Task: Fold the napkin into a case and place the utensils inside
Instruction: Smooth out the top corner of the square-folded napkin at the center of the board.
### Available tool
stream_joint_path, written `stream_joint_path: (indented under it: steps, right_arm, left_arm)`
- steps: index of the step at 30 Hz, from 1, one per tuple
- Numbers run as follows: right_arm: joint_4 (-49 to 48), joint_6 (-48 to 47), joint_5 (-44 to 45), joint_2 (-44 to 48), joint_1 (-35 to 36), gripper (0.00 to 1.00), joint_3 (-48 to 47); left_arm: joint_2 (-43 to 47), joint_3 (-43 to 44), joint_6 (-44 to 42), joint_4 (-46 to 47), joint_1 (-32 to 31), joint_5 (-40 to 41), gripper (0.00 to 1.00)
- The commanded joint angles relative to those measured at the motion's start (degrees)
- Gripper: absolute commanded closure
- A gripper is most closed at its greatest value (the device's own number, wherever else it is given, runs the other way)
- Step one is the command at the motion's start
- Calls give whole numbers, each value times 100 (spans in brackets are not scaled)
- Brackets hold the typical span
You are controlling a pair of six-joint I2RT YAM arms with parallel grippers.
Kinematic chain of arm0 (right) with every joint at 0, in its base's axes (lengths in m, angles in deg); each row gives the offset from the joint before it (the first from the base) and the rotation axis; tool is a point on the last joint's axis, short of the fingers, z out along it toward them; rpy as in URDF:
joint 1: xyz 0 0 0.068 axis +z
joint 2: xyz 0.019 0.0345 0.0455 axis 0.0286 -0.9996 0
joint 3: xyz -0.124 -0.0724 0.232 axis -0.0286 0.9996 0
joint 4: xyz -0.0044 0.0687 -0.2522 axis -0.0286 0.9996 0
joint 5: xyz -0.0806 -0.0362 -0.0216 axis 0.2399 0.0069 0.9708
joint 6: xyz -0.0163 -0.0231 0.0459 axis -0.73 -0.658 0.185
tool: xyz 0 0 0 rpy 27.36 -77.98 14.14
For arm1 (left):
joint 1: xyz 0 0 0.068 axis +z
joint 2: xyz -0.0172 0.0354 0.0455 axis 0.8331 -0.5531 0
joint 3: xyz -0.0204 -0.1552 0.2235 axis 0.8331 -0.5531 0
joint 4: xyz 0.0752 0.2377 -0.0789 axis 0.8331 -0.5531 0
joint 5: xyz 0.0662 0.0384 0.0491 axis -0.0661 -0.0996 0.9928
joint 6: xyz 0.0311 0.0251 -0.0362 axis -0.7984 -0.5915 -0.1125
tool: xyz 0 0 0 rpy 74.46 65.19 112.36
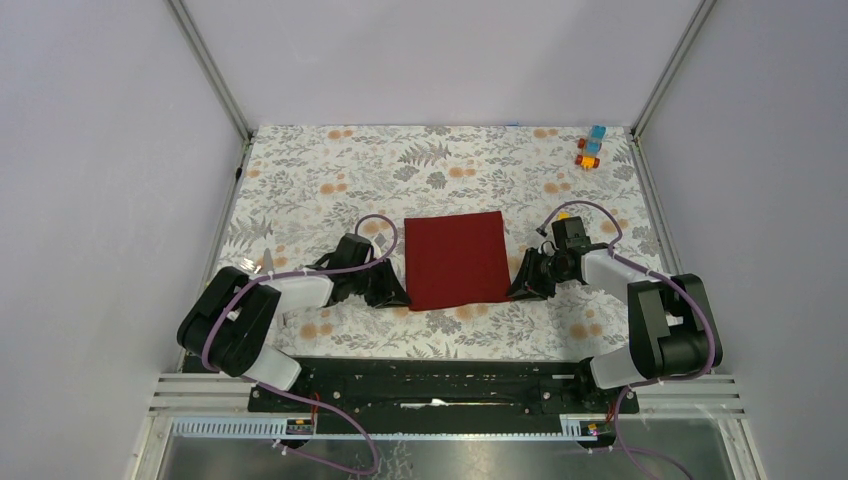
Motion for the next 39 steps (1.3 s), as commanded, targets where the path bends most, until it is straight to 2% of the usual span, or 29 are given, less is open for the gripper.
stream_joint_path:
  steps: [1, 10, 18, 29, 39]
  right_arm:
    - [-102, -102, -172, -49, -23, 68, -72]
    - [41, -172, 37, 110, -23, 66, -135]
    - [-99, -193, -213, -104, -25, 65, -142]
    - [19, -261, 56, 5, -23, 63, -345]
    - [-52, -261, -74, -110, -23, 63, -360]
  left_arm:
    - [-40, -144, -151, 10, -42, 189, 77]
    - [-16, -180, -151, 4, -42, 231, 79]
    - [-24, -190, -133, 29, -42, 219, 80]
    - [-41, -200, -116, 48, -42, 219, 81]
    - [-33, -198, -116, 52, -42, 219, 82]
